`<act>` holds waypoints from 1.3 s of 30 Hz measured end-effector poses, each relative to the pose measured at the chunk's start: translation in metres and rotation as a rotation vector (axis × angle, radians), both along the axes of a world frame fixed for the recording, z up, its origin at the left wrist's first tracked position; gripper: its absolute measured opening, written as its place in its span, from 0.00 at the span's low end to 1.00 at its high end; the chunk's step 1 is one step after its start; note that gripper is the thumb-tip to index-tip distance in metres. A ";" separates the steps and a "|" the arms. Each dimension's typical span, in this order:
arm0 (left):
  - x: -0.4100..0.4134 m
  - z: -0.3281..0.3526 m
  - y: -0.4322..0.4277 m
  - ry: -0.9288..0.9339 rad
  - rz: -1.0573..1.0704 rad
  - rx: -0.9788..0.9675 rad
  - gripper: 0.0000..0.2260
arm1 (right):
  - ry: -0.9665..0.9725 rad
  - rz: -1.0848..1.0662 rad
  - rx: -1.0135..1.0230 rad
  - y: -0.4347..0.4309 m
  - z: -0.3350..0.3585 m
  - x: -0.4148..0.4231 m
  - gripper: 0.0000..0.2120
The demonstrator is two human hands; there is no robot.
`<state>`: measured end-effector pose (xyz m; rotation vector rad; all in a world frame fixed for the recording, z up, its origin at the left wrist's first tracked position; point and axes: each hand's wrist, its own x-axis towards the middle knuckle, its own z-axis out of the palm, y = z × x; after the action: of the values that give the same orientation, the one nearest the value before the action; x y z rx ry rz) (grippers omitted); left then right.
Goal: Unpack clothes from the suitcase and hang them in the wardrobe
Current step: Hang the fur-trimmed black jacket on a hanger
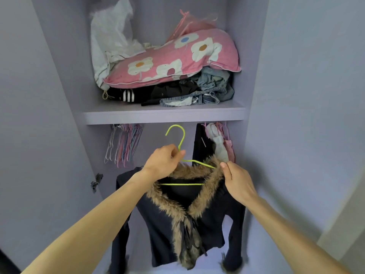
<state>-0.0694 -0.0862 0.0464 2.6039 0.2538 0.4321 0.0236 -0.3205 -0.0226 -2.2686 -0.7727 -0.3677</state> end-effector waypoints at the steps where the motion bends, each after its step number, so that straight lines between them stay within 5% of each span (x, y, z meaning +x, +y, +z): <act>1: 0.002 0.000 -0.003 0.029 -0.003 -0.065 0.17 | -0.017 0.005 0.000 -0.001 -0.001 0.000 0.18; 8: 0.000 -0.012 -0.022 -0.022 -0.093 -0.089 0.12 | -0.103 0.009 -0.149 -0.006 -0.001 -0.003 0.16; 14: 0.007 -0.008 -0.029 -0.078 -0.076 -0.080 0.12 | 0.071 0.000 -0.240 -0.019 0.013 -0.003 0.20; 19: 0.013 -0.011 -0.031 -0.046 -0.087 -0.085 0.11 | 0.341 0.233 -0.186 -0.026 0.022 0.002 0.06; 24: 0.024 -0.021 -0.020 -0.046 -0.045 -0.049 0.12 | 0.332 0.214 -0.138 -0.015 0.019 0.001 0.04; 30: 0.041 -0.031 0.030 0.171 -0.004 0.387 0.21 | 0.299 -0.072 -0.249 0.017 -0.004 0.001 0.05; 35: 0.074 -0.011 0.091 -0.038 0.024 0.710 0.31 | 0.505 -0.204 -0.200 0.067 -0.001 0.019 0.15; 39: 0.121 0.007 0.130 -0.183 0.061 0.754 0.33 | 0.607 -0.238 -0.094 0.113 0.008 0.053 0.10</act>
<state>0.0515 0.0437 0.0532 3.2540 0.1183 0.9299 0.0768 -0.2070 -0.0147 -2.3732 -0.2114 0.2559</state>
